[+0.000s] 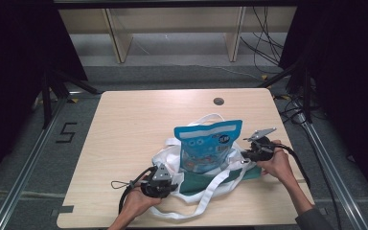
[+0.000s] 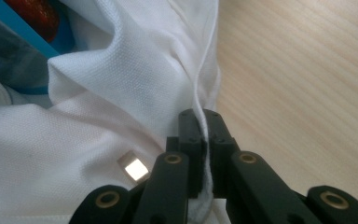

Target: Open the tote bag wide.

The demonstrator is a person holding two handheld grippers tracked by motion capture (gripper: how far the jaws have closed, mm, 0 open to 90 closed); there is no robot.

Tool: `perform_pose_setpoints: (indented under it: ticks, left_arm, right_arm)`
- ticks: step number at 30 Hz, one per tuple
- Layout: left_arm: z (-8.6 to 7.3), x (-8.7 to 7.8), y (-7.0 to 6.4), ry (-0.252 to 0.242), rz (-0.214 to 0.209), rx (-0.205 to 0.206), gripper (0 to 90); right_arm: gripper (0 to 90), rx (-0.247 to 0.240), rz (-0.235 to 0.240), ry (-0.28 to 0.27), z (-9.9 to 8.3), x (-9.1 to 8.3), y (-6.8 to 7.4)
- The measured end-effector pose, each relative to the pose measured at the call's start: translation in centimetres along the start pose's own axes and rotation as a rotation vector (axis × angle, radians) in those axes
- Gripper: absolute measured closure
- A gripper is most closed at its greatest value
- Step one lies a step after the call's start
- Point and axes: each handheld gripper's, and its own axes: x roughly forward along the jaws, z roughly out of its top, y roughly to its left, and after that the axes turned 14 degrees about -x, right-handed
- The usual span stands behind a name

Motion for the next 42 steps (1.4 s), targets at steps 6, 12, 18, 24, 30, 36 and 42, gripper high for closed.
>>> perform_pose_setpoints:
  ticks: [6,12,18,24,30,36,42]
  left_arm:
    - [1.0,0.2,1.7,-0.013,0.02,-0.025,86.6]
    - [1.8,0.5,3.6,-0.032,0.041,-0.056,86.4]
    - [1.8,0.6,4.1,-0.056,0.037,-0.089,85.7]
    - [1.8,-0.3,4.2,-0.067,0.012,-0.091,75.0]
    - [1.6,-2.1,3.9,-0.102,0.017,-0.119,54.2]
    - [1.5,-3.1,3.2,-0.094,-0.002,-0.13,40.1]
    - [1.5,-4.1,3.0,-0.123,0.015,-0.154,33.9]
  right_arm:
    - [88.2,0.031,0.01,0.033,1.1,0.6,-0.7]
    - [87.4,0.042,-0.008,0.001,1.9,1.7,-1.7]
    - [82.0,0.072,-0.008,0.011,1.9,1.7,-2.0]
    - [66.2,0.116,-0.045,-0.028,1.7,1.4,-2.3]
    - [52.8,0.151,-0.047,-0.099,1.4,-0.1,-2.8]
    - [47.3,0.155,-0.048,-0.156,1.6,-1.9,-2.5]
    - [45.7,0.192,-0.034,-0.181,1.3,-4.1,-1.9]
